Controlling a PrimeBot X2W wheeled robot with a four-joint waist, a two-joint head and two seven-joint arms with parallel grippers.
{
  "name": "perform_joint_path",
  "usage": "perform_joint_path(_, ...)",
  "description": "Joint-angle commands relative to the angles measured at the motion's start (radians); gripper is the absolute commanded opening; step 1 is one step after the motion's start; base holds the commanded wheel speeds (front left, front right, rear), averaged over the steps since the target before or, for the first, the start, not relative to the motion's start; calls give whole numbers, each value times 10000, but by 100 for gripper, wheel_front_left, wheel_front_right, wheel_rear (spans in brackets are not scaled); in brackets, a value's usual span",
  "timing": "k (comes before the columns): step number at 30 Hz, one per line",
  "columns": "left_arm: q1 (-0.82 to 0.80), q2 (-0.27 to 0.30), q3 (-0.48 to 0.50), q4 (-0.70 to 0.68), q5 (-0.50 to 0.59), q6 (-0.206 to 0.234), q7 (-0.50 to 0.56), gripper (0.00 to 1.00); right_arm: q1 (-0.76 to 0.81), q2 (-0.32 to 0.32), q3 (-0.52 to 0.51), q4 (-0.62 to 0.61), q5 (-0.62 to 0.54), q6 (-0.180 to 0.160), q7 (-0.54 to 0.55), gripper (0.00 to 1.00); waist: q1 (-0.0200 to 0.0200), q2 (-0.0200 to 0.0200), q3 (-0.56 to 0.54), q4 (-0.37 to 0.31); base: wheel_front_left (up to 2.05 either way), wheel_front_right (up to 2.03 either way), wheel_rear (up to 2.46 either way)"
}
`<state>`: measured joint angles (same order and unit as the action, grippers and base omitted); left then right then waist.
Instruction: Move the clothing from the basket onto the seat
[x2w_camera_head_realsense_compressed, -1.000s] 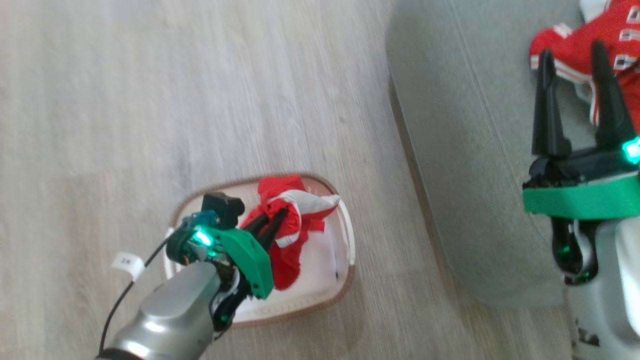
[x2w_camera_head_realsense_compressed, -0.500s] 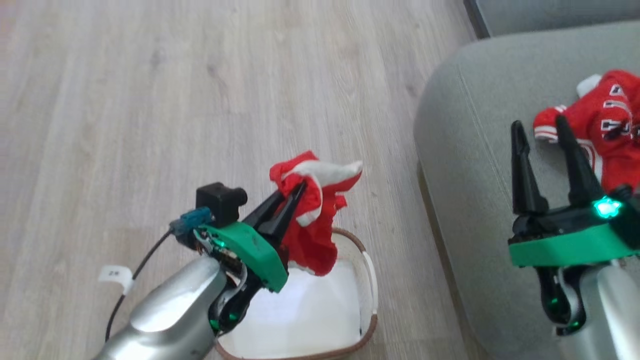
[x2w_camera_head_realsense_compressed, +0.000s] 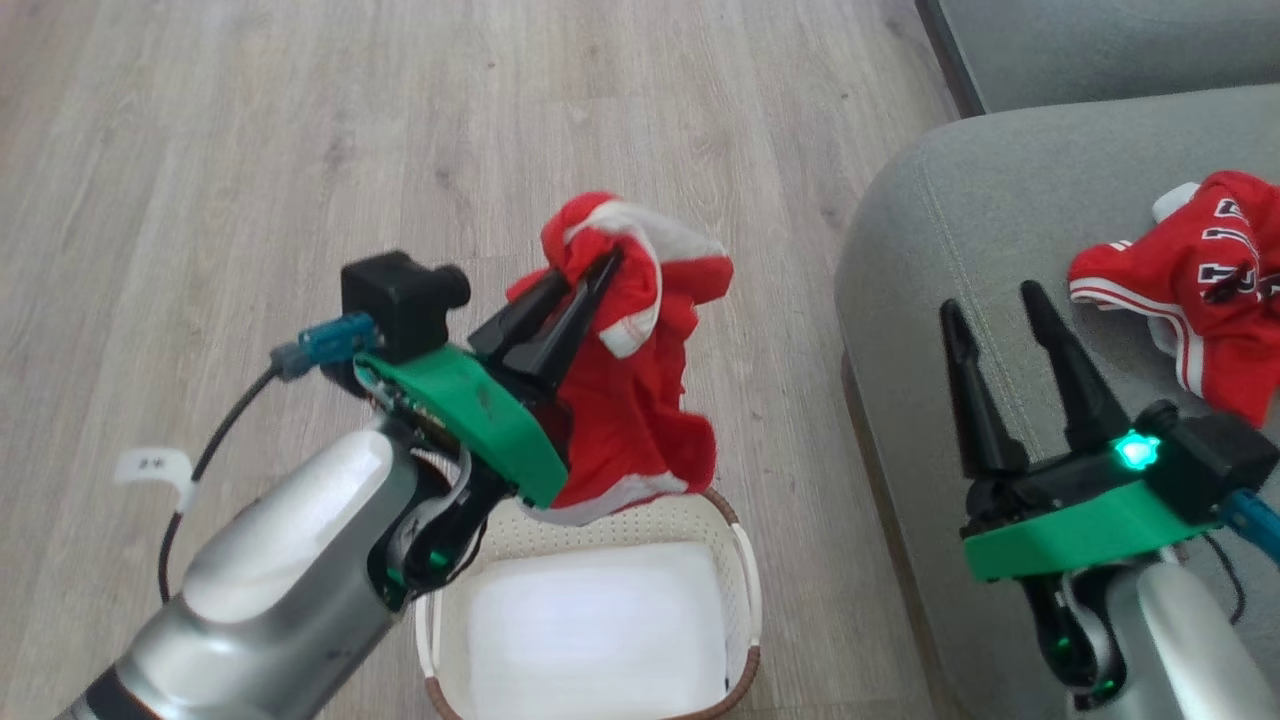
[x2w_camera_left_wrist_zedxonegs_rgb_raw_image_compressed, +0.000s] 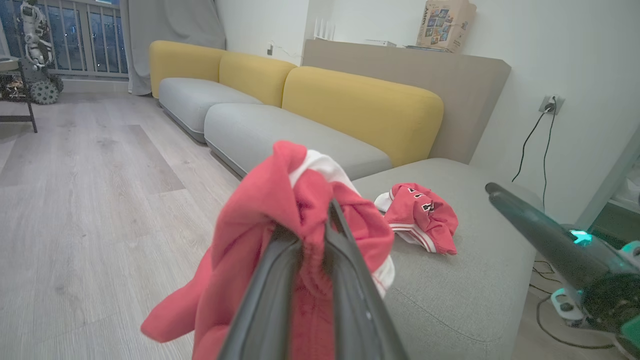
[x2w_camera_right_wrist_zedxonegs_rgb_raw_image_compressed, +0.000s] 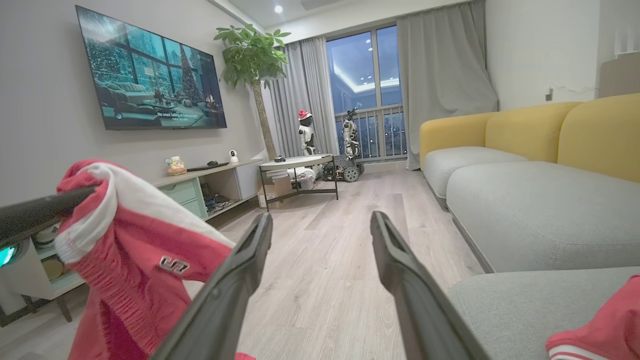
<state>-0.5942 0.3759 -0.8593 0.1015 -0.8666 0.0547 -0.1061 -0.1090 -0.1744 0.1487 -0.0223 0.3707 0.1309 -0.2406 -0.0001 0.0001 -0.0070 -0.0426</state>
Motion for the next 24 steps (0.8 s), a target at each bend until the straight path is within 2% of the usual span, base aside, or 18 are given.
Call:
perform_joint_path(1,-712,299,557,-380,-9,83,31,0,-235,-168,288,-272,52,-2,-7,100,1,-1,27,-26,0,0,0)
perform_joint_path(5,-873,370,623,-530,-17,144,146,0,-287,26,567,-306,560,-2,-22,100,1,-1,94,-106,0,0,0)
perform_joint_path(9,-963,380,620,-594,5,181,195,0,-419,-69,1095,-393,805,-2,27,100,1,-1,146,-183,0,0,0)
perform_joint_path(11,-999,373,614,-593,14,195,209,0,-505,-171,1506,-429,916,-2,90,100,1,-1,158,-217,0,0,0)
perform_joint_path(13,-1074,358,580,-544,44,182,235,0,-705,-310,2335,-335,1020,-2,271,100,1,-1,174,-258,0,0,0)
perform_joint_path(19,-1236,243,461,-508,98,136,300,0,-1372,-282,3810,566,1108,-2,551,100,1,-1,166,-208,0,0,0)
perform_joint_path(24,-1317,123,342,-476,118,79,346,0,-1894,-28,4446,1515,1151,-2,625,100,1,-1,146,-77,0,0,0)
